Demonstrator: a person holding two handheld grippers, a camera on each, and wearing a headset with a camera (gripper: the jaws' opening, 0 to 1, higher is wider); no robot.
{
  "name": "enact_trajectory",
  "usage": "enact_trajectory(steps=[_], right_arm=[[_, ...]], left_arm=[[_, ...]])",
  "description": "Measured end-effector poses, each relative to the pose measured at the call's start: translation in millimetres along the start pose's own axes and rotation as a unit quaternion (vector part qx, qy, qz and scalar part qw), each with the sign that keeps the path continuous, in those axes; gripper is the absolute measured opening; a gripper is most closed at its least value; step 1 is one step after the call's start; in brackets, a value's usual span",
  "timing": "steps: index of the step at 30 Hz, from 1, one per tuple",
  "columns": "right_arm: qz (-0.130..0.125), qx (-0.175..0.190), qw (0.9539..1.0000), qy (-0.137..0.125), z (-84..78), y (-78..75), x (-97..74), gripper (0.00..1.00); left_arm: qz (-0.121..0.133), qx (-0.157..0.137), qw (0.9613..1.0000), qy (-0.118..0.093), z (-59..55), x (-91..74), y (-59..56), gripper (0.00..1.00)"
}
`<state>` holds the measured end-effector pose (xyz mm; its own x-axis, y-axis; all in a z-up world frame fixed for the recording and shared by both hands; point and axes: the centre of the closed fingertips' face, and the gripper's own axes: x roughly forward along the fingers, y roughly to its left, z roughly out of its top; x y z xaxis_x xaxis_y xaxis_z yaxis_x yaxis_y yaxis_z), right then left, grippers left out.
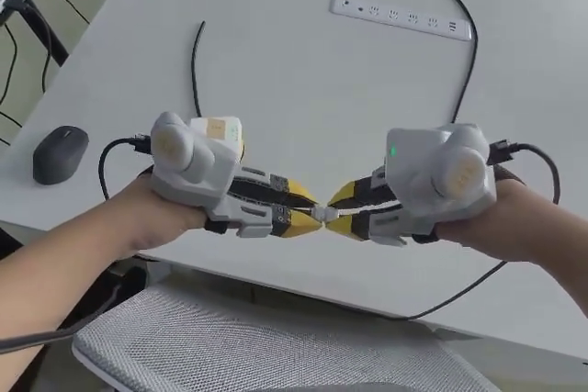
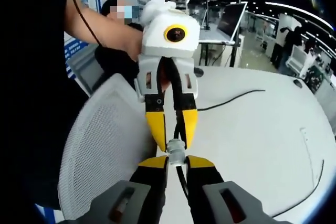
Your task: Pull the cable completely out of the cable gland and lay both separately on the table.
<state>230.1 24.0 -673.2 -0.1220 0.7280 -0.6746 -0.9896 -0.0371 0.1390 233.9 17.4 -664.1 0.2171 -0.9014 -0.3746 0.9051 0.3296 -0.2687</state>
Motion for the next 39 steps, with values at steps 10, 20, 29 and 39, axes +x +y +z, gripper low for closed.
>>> enact_trajectory(steps=[10,20,29,39], right_arm=[[0.08,0.191,0.9723,-0.107,12.0,-10.9,-23.6,0.18],[0.163,0.259,0.9438,-0.125,12.8,1.3,-20.5,0.15],[0.209,0.306,0.9186,-0.138,15.1,3.4,-17.5,0.11],[0.228,0.306,0.9148,-0.132,15.1,10.1,-16.5,0.08]], left_arm=[[-0.009,0.039,0.9992,0.009,9.4,-0.8,3.0,0.15],[-0.017,0.058,0.9981,0.014,11.3,-1.4,-2.8,0.15],[-0.025,0.068,0.9972,0.015,13.4,-2.3,-6.2,0.15],[-0.032,0.075,0.9965,0.022,12.8,-0.7,-7.4,0.15]])
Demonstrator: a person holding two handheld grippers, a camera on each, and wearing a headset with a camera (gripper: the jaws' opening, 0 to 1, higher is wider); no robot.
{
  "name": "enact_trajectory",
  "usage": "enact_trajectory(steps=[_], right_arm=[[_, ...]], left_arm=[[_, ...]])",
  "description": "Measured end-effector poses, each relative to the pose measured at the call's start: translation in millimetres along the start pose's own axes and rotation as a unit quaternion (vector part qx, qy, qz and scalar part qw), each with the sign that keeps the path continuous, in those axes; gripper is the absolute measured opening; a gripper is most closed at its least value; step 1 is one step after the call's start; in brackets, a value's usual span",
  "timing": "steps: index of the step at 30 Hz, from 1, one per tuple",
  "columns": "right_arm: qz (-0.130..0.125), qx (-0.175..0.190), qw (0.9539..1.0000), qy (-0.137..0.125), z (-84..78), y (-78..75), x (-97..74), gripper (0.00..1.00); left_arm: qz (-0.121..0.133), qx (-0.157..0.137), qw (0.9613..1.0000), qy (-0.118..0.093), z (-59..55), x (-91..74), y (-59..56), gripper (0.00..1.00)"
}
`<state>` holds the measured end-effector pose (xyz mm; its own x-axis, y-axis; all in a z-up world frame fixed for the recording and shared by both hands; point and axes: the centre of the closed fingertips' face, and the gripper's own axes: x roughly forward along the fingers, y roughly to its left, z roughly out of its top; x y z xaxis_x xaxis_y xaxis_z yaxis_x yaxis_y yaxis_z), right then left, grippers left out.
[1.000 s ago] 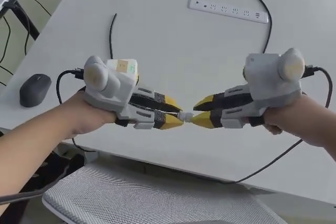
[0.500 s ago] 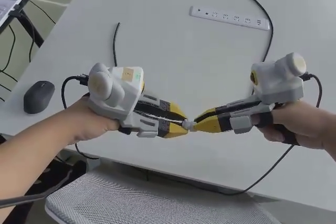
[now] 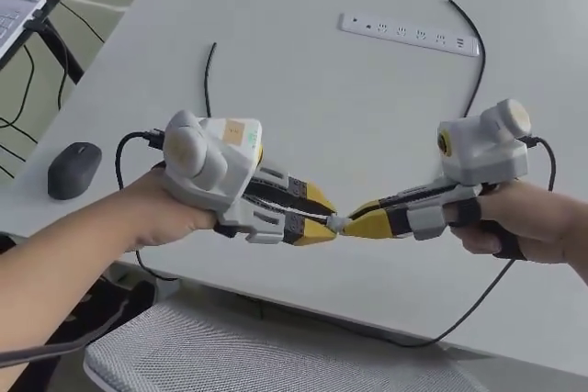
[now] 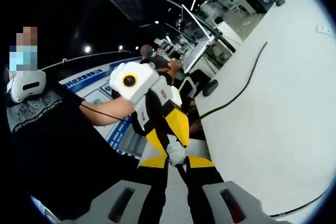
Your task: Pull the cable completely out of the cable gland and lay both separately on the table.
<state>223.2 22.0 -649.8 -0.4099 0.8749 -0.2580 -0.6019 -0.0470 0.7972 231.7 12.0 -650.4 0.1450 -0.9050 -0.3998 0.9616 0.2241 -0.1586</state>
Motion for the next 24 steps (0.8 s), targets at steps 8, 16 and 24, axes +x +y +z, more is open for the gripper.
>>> enact_trajectory(steps=[8,16,24], right_arm=[[-0.065,-0.124,0.9899,0.025,0.6,-0.4,0.8,0.06],[-0.141,-0.28,0.9478,0.058,4.9,-0.6,1.6,0.06],[-0.209,-0.403,0.8878,0.076,3.7,-1.7,2.1,0.06]], left_arm=[[0.003,-0.021,0.9998,0.001,-3.4,-0.1,1.3,0.15],[0.009,-0.054,0.9984,-0.017,-1.0,-3.8,3.7,0.15],[0.008,-0.105,0.9942,-0.021,1.1,-5.7,3.7,0.15]])
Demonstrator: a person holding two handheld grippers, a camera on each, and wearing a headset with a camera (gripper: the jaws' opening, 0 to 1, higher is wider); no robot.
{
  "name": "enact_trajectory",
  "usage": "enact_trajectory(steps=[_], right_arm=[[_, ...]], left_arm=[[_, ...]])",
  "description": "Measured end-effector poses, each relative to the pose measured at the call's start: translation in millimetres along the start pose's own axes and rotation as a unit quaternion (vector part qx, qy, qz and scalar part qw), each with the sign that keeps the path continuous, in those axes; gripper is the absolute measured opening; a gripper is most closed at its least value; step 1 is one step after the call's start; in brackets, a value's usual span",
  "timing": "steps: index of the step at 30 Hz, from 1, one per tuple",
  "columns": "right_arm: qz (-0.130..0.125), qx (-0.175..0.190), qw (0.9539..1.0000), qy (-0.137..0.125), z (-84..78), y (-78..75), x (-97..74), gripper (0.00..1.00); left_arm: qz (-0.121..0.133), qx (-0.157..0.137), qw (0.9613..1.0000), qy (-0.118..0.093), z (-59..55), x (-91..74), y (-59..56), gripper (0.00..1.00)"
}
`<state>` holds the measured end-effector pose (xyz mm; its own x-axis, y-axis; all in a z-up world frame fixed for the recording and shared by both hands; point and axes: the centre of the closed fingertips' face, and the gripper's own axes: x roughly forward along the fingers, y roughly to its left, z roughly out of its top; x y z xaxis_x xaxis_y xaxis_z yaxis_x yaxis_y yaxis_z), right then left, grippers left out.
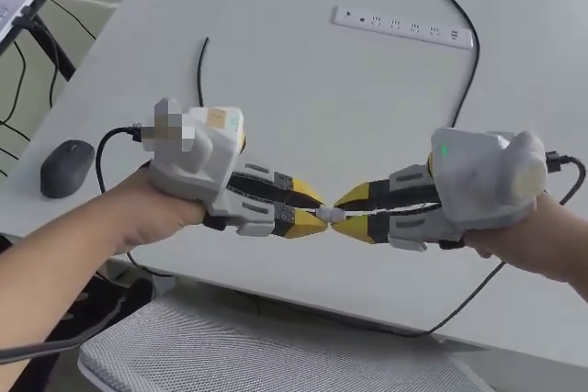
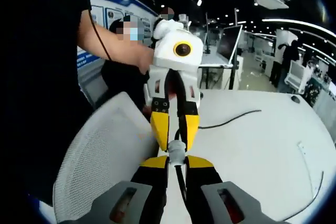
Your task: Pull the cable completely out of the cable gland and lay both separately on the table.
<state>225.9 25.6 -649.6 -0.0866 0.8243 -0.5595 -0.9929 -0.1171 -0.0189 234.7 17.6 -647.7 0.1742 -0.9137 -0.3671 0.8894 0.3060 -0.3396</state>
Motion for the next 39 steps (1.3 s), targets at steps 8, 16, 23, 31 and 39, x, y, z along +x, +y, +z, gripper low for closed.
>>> enact_trajectory(steps=[8,16,23,31,39], right_arm=[[-0.032,-0.049,0.9983,0.005,-2.4,0.6,-1.5,0.07],[-0.04,-0.043,0.9983,0.004,-2.4,0.0,-2.6,0.07],[-0.029,0.013,0.9994,-0.012,-3.7,-2.2,-2.8,0.08],[0.043,0.203,0.977,-0.051,0.5,-4.3,-17.1,0.16],[0.138,0.381,0.9088,-0.099,-0.9,-14.1,-23.4,0.18]], left_arm=[[-0.004,-0.007,1.0,-0.005,0.2,0.2,-2.0,0.15],[-0.003,-0.001,1.0,-0.005,0.4,0.5,-2.4,0.15],[0.0,0.019,0.9998,0.002,-0.6,1.6,-2.7,0.15],[0.004,0.058,0.9983,0.006,4.1,2.2,-7.2,0.15],[0.006,0.078,0.9968,0.017,3.4,3.5,-8.0,0.15]])
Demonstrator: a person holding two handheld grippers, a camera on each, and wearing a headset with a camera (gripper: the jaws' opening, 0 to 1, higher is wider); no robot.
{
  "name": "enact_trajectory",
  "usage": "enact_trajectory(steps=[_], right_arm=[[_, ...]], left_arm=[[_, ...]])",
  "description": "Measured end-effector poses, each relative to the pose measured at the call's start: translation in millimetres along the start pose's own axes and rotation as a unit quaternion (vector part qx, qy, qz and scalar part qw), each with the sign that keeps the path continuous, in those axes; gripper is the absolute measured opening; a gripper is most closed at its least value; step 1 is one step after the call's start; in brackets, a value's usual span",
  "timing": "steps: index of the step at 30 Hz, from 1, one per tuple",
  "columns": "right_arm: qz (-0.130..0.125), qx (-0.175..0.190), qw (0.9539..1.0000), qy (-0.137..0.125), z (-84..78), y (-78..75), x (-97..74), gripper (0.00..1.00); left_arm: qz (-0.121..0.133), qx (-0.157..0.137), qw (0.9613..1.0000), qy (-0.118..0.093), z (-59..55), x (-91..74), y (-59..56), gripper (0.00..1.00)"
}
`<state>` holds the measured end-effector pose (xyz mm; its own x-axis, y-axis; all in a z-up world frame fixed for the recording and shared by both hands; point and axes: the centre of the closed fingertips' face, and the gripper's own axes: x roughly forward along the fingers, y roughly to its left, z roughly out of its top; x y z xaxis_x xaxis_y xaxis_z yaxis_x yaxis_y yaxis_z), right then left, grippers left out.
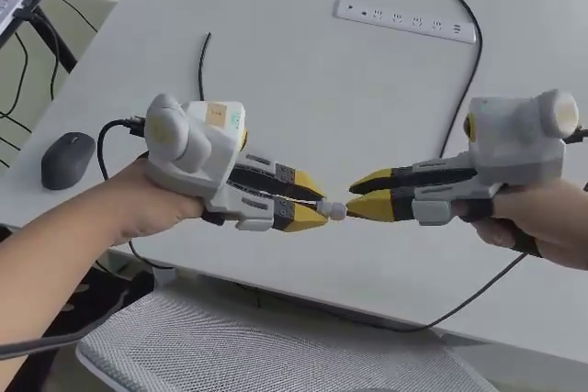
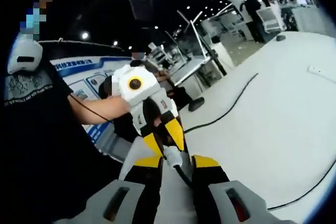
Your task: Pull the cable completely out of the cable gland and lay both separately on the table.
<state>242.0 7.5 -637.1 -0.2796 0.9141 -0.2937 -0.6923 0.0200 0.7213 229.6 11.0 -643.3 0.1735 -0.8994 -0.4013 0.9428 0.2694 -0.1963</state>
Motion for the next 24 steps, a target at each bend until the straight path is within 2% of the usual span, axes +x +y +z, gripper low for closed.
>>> enact_trajectory(steps=[2,3,6,10,19,22,24], right_arm=[[0.002,-0.006,1.0,0.004,-1.4,-5.6,3.1,0.17],[0.016,0.012,0.9998,0.006,-2.0,-1.8,5.1,0.18],[0.043,0.032,0.9984,0.015,-4.3,4.9,8.3,0.19],[0.045,0.03,0.9981,0.029,-9.4,3.5,13.7,0.17],[0.069,0.045,0.9961,0.031,-11.5,6.6,17.0,0.11],[0.074,0.033,0.9962,0.033,-11.0,9.6,18.1,0.08],[0.068,0.023,0.9967,0.038,-11.5,9.2,19.5,0.08]], left_arm=[[-0.003,0.003,1.0,0.001,1.1,0.6,-1.2,0.15],[-0.004,0.005,1.0,0.003,1.2,0.7,-1.1,0.15],[-0.005,0.007,1.0,0.002,2.6,0.8,-0.6,0.15],[-0.007,0.015,0.9999,0.004,4.4,0.5,-0.9,0.15],[-0.008,0.019,0.9998,0.007,2.3,-0.3,3.3,0.15],[-0.007,0.017,0.9998,0.009,-0.1,-0.2,5.0,0.15],[-0.008,0.017,0.9998,0.011,-1.1,-0.5,4.7,0.15]])
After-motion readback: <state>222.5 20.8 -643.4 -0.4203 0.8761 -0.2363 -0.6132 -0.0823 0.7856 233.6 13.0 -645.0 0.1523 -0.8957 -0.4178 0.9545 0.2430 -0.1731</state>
